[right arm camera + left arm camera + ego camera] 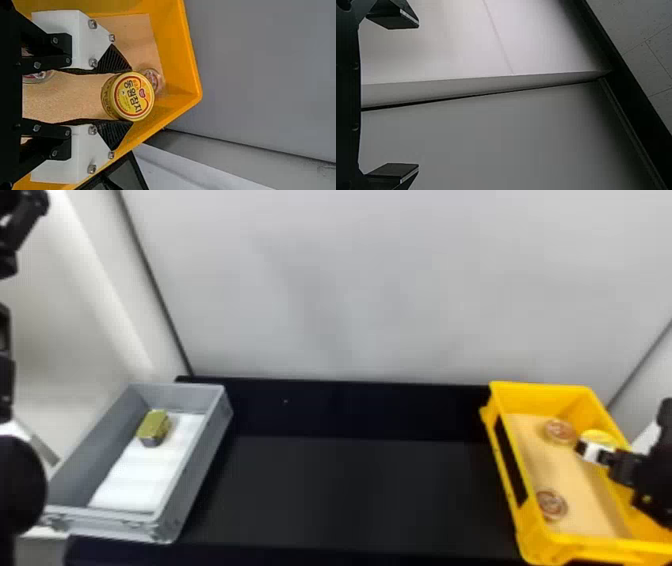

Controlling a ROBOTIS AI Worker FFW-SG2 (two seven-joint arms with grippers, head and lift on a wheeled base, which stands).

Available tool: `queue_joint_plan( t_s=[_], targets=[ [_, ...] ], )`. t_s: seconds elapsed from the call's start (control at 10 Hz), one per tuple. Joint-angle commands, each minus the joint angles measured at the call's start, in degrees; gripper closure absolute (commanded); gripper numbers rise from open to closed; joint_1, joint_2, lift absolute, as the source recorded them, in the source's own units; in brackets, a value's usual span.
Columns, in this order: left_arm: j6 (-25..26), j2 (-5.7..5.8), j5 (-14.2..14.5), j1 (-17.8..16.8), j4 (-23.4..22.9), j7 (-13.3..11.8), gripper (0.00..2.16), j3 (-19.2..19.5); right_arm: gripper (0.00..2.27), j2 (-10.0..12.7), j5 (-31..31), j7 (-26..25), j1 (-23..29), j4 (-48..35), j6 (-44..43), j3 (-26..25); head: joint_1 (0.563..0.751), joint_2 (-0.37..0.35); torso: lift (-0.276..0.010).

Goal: Pick up the round yellow can and place it in the yellow rectangular box

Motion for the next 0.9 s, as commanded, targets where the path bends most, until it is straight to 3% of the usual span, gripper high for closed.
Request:
queue_joint_plan(
  t_s=[0.0,0.8],
  targets=[
    [-0.09,-0.08,0.0,0.09,0.0,0.0,0.03,0.0,0.74,-0.92,0.54,2.33,0.06,4.25,-1.97,-0.26,0.694,0.054,-0.003],
    [-0.09,-0.08,0.0,-0.18,0.0,-0.26,0.02,-0.17,0.74,-2.24,0.28,5.59,-2.75,12.86,-1.18,0.36,0.694,0.054,-0.003]
  ],
)
